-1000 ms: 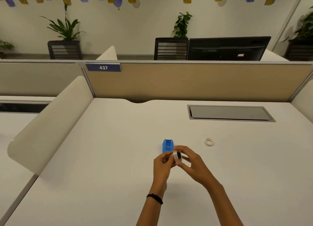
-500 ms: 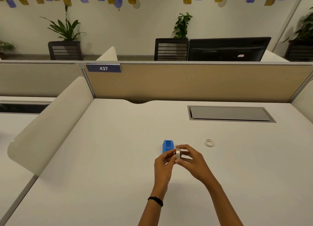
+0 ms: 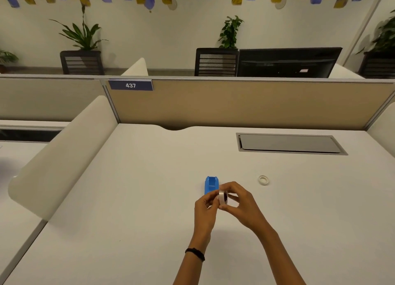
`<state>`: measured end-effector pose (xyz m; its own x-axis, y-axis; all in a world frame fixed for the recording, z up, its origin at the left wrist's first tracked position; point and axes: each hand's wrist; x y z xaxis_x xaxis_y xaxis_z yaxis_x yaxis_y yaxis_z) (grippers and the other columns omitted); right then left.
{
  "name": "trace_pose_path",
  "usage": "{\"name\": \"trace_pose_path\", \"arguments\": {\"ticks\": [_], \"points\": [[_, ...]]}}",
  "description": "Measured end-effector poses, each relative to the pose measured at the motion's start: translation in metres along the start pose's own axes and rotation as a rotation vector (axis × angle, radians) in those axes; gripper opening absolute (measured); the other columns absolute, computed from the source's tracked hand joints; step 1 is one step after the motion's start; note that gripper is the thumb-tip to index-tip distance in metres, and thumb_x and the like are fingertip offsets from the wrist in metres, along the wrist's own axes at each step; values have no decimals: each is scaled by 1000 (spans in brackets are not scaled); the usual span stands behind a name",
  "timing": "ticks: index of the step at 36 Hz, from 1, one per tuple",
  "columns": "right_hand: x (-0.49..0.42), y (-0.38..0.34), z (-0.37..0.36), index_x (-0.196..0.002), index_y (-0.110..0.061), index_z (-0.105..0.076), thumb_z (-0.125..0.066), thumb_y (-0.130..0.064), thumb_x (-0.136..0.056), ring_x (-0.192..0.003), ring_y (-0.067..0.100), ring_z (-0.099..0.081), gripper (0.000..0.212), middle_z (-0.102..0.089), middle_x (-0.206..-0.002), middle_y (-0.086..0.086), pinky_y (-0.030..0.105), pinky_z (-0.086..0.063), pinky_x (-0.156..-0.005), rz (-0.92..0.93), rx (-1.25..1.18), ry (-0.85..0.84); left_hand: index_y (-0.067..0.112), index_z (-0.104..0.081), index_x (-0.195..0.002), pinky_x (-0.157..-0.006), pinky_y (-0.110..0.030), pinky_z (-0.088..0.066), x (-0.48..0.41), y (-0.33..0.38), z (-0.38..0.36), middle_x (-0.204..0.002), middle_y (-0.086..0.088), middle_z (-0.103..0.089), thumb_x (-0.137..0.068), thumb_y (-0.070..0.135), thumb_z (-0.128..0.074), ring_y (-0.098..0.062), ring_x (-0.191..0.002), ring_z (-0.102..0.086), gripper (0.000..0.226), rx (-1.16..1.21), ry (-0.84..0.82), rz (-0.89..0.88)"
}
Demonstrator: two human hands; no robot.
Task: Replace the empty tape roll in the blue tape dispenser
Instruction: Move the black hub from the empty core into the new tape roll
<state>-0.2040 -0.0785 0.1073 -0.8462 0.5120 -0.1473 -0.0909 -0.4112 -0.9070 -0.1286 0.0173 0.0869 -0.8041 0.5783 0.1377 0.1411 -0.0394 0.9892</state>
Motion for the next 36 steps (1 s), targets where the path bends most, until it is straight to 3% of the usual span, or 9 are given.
{"name": "trace_pose_path", "arguments": {"ticks": [9, 13, 15, 17, 19, 22, 26, 31, 36], "points": [[1, 10, -4, -101, -32, -54, -66, -27, -82, -105, 2, -56, 24, -57, -106, -20, 6, -45, -88, 24, 53, -39, 22, -67, -105, -78, -18, -53, 0, -8, 0, -98, -1, -71, -89, 20, -59, -16, -94, -67, 18, 21, -17, 34], [2, 15, -5, -106, -41, -53, -68, -29, -80, -109, -3, -53, 32, -55, -111, -29, 1, -42, -86, -66, 22, -84, 32, -65, -97, -85, -22, -52, 0, -12, 2, -98, 4, -69, -90, 17, -58, -13, -95, -65, 17, 13, -26, 49], [3, 19, -7, -109, -47, -49, -65, -34, -81, -109, -4, -53, 34, -53, -114, -32, 4, -43, -84, -143, -2, -74, 27, -66, -100, -83, -20, -52, -1, -14, 4, -102, 2, -69, -89, 16, -59, -14, -96, -65, 17, 7, -21, 49], [3, 23, -10, -112, -42, -48, -60, -40, -82, -106, 3, -56, 33, -55, -116, -21, 12, -45, -85, -232, -28, -37, 18, -67, -107, -87, -24, -53, -3, -17, 4, -107, -4, -69, -89, 15, -60, -17, -98, -65, 20, -8, -20, 48], [2, 24, -13, -111, -38, -48, -58, -43, -82, -99, 6, -60, 31, -58, -111, -15, 8, -47, -74, -287, -23, -15, 13, -66, -111, -89, -26, -52, -5, -20, 5, -110, -5, -68, -88, 14, -61, -17, -99, -64, 23, -35, -9, 54], [1, 25, -15, -105, -38, -51, -61, -37, -83, -94, 9, -64, 25, -63, -101, -13, 4, -48, -63, -308, -12, -14, 14, -67, -110, -79, -14, -51, -9, -26, 6, -109, -4, -68, -87, 14, -63, -14, -96, -64, 24, -66, -2, 63], [-3, 29, -16, -107, -29, -55, -66, -30, -81, -91, 9, -63, 29, -64, -101, -8, 9, -48, -67, -338, -23, -9, 16, -68, -107, -66, -5, -51, -13, -31, 10, -104, -1, -70, -85, 15, -65, -10, -90, -65, 23, -76, -1, 74], [-9, 36, -14, -105, -28, -58, -70, -28, -78, -91, 14, -66, 30, -67, -101, -2, 12, -51, -69, -364, -53, -14, 18, -69, -104, -69, -8, -51, -20, -34, 9, -100, 2, -70, -84, 16, -66, -9, -89, -66, 21, -100, -12, 67], [-11, 42, -16, -106, -28, -58, -70, -29, -77, -88, 11, -66, 31, -67, -99, -3, 7, -49, -63, -388, -59, -4, 15, -69, -106, -68, -6, -51, -24, -40, 9, -99, 2, -70, -84, 15, -66, -8, -87, -66, 22, -138, -8, 44]]}}
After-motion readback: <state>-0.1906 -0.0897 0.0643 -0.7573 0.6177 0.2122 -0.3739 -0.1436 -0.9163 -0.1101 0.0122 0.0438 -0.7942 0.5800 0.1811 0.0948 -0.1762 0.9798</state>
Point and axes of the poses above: each hand's wrist, its own x-axis away from the middle knuckle, its own z-axis out of the back of the hand, y = z × x
